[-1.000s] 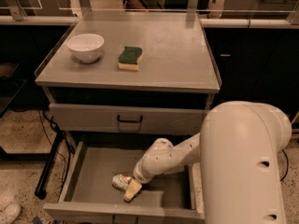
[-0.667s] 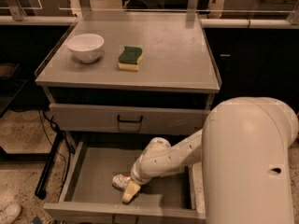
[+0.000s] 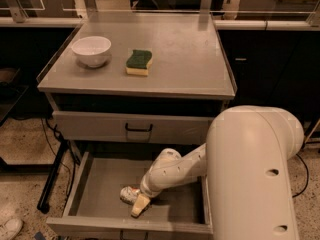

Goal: Pick 7up can from middle drawer and place on counter

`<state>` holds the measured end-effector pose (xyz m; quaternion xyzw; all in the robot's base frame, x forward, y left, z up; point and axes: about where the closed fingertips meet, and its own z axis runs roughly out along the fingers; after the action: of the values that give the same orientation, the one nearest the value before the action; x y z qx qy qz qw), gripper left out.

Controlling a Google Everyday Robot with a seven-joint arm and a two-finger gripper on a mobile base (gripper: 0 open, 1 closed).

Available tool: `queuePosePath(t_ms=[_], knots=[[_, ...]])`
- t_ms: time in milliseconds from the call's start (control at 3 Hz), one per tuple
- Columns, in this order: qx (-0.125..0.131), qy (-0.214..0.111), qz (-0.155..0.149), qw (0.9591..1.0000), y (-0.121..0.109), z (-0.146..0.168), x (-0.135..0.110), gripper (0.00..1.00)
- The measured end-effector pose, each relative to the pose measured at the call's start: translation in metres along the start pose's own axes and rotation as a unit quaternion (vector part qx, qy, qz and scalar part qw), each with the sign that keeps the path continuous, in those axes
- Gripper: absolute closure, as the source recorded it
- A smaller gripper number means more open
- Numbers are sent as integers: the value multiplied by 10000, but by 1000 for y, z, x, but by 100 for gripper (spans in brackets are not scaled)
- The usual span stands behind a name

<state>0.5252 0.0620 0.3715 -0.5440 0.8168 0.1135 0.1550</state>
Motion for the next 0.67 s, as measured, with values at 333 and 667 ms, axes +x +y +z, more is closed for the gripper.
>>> queuePosePath(t_ms=[333,667], knots=[[-9,2,9,10000,0,2,0,19],[-9,2,8,10000,0,2,0,42]])
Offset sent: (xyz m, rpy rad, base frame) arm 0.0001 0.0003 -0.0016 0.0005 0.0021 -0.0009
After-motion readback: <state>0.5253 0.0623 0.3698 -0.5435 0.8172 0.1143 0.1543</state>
